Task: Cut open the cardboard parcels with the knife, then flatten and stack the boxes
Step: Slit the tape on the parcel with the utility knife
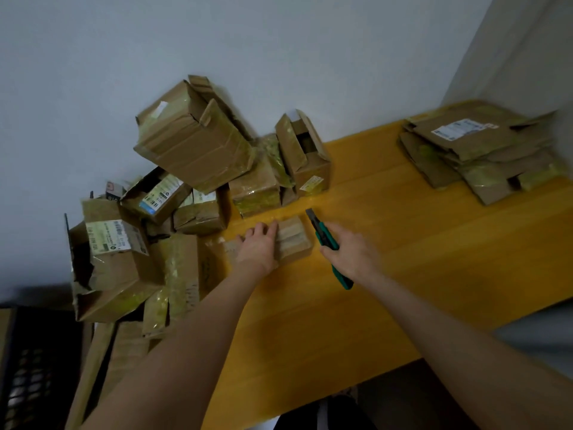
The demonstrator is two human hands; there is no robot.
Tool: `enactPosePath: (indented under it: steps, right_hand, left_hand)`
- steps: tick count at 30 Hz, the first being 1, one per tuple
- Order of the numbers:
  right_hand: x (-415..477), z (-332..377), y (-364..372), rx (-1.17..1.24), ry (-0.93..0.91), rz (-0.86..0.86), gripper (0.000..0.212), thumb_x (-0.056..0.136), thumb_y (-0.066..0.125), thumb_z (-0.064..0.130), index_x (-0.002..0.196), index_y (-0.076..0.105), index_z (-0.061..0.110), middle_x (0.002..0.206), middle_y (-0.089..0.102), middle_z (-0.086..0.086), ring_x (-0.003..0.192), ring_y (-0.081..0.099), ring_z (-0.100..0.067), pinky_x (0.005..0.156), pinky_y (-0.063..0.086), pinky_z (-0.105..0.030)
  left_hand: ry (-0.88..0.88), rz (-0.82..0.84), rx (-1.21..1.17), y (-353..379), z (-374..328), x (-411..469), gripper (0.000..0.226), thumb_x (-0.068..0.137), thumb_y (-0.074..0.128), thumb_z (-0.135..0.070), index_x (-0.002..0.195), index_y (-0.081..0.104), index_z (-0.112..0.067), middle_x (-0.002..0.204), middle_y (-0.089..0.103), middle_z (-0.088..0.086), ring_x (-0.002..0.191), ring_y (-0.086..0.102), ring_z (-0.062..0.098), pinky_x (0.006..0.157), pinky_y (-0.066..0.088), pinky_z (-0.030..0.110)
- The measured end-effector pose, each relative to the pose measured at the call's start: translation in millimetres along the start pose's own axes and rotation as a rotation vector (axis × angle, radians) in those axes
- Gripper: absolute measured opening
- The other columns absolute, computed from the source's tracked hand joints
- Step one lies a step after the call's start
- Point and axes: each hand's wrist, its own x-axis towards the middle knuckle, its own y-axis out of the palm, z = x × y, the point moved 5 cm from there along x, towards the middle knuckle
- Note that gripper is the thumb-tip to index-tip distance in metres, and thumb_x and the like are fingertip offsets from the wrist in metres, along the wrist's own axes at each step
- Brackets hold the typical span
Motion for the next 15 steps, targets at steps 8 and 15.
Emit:
enactPosePath:
  steps: [8,15]
  right_hand:
    - [-15,19,-17,-0.391,-0.068,0.146,0.05,0.098,0.044,0.046,0.146,0.032,0.041,0.079,0.056,0.003,0.069,0.054,-0.016,0.044,0.037,-0.024]
    - [-11,37,-23,-0.613,-0.102,0.072,0.04,0.099,0.042,0.027,0.138,0.04,0.035,0.068,0.049,0.001,0.056,0.047,-0.017,0.044,0.033,-0.025]
  left_hand:
    - [-0.001,0.016,-0.01,-1,1,1,0.098,0.078,0.077,-0.029,0.152,0.014,-0.025,0.145,0.031,0.007,0.135,0.032,0.031,0.115,0.023,0.054]
    - [-0.006,0.005,-0.03,-1,1,1,0.096,0.078,0.077,-0.027,0.152,0.015,-0.025,0.145,0.032,0.007,0.135,0.033,0.031,0.115,0.023,0.055]
